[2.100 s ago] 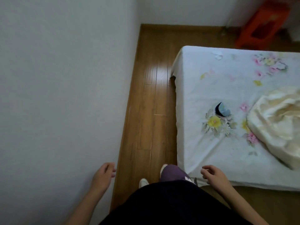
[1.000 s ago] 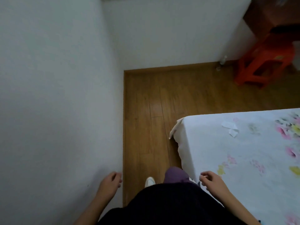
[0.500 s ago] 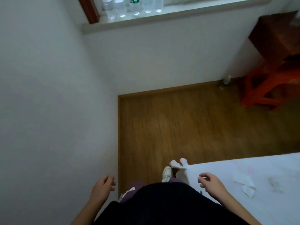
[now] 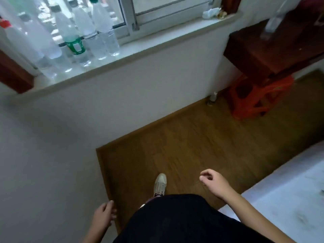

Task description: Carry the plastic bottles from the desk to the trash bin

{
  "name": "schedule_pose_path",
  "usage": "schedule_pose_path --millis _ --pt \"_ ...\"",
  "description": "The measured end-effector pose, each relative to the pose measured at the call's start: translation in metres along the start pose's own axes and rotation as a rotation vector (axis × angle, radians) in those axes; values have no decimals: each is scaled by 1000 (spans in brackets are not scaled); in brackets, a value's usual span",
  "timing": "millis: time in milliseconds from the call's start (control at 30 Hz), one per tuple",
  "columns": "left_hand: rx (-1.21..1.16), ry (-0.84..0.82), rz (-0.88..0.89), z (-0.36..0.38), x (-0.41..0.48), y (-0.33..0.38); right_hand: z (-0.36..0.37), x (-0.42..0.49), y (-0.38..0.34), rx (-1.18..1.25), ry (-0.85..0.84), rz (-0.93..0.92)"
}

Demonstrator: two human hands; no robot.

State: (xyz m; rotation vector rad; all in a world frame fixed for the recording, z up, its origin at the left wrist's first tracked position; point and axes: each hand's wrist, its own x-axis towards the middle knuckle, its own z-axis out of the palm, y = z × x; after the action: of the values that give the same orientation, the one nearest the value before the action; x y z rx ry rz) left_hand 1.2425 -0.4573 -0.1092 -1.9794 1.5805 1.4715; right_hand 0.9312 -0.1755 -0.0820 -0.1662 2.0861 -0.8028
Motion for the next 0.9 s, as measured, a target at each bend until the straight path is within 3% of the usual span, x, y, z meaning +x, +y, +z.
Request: schedule_pose_path --millis 233,500,667,900 --pt "450 -215 343 71 66 227 -45 -2 57 342 294 353" --pt "753 -445 661 242 15 406 -83 -27 129 701 524 635" --pt "758 -426 653 319 -1 460 -159 4 147 743 528 653" --pt "825 -383 597 400 -19 523 -326 86 118 675 479 443"
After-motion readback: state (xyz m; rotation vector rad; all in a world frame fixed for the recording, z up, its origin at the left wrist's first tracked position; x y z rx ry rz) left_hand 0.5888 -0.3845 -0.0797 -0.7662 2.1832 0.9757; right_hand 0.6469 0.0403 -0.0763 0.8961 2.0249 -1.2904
